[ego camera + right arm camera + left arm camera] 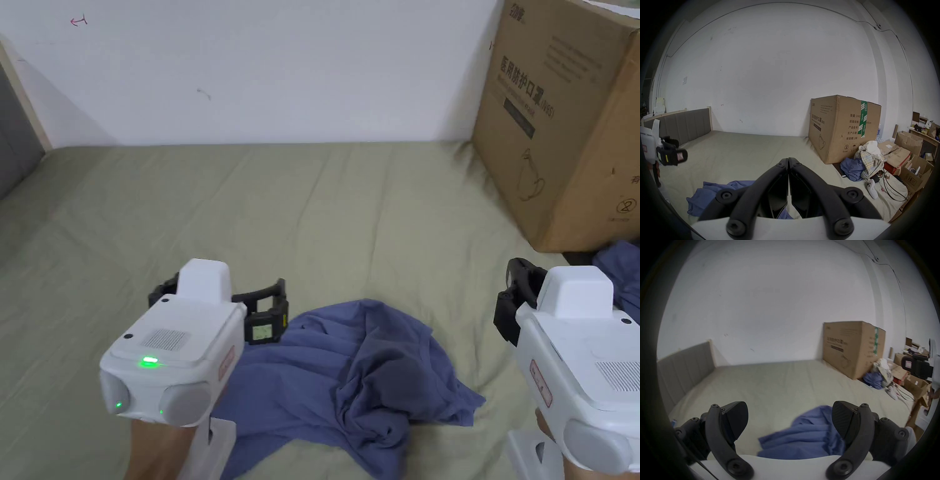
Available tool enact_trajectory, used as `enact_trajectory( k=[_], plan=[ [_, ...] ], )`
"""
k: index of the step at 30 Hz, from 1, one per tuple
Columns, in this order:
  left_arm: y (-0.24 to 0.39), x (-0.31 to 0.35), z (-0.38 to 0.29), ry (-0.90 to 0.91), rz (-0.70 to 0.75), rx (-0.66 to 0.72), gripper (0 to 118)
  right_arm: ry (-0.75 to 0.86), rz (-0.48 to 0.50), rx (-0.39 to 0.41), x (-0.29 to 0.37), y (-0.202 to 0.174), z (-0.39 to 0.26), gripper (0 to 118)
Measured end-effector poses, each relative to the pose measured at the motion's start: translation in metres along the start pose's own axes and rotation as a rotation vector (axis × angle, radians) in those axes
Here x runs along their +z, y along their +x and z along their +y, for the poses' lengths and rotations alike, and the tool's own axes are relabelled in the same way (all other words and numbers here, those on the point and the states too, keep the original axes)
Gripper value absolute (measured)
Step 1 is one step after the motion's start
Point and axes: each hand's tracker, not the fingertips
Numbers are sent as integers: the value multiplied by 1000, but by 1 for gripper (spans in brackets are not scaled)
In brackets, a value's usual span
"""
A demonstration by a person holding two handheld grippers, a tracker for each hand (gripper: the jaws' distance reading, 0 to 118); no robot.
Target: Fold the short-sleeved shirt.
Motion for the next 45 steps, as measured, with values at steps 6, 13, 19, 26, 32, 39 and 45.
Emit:
enact_trajectory(
  k=[6, 13, 19, 26, 32, 39, 45],
  plan=[
    [-20, 12, -10, 103, 119, 11, 85, 14, 12, 3, 3, -8, 2, 0],
    [-30, 10, -13, 97, 145, 69, 0, 12, 26, 5, 3, -12, 2, 0],
    [-35, 4, -16, 7, 114, 91, 0, 13, 29, 3, 3, -12, 2, 0],
    [-53, -13, -60, -339, 31, 207, 0, -1, 28, 2, 0, -10, -3, 0],
    [-53, -11, -115, -547, 3, 241, 0, -25, 34, 11, -5, -12, -12, 0],
    [-48, -25, -148, -705, 44, 267, 82, -55, 44, 11, -13, -15, -22, 0],
    [-39, -44, -170, -782, 93, 217, 90, -80, 50, 15, -19, -14, -29, 0]
  ],
)
